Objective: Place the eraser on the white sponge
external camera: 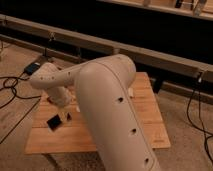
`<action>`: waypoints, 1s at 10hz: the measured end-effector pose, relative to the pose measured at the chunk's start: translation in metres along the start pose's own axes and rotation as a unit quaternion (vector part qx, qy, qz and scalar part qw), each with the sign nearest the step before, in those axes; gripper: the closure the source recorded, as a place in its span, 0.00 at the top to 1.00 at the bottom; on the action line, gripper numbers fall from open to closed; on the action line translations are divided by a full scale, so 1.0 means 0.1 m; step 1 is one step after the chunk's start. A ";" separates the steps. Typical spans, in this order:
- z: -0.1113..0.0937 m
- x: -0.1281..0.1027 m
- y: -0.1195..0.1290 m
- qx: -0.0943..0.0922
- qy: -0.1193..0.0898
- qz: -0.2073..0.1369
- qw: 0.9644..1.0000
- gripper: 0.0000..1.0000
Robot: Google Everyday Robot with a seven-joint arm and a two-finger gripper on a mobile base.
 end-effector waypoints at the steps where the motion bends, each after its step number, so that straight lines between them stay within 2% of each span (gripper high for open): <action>1: 0.00 -0.05 -0.03 0.007 -0.001 -0.017 1.000 0.80; 3: -0.04 -0.17 -0.06 0.025 -0.006 -0.042 0.999 0.80; 6: -0.07 -0.20 -0.11 0.043 -0.011 -0.034 0.998 0.80; 8: -0.10 -0.22 -0.11 0.047 -0.018 -0.028 0.998 0.80; 10: -0.12 -0.27 -0.01 0.045 -0.028 -0.037 0.998 0.80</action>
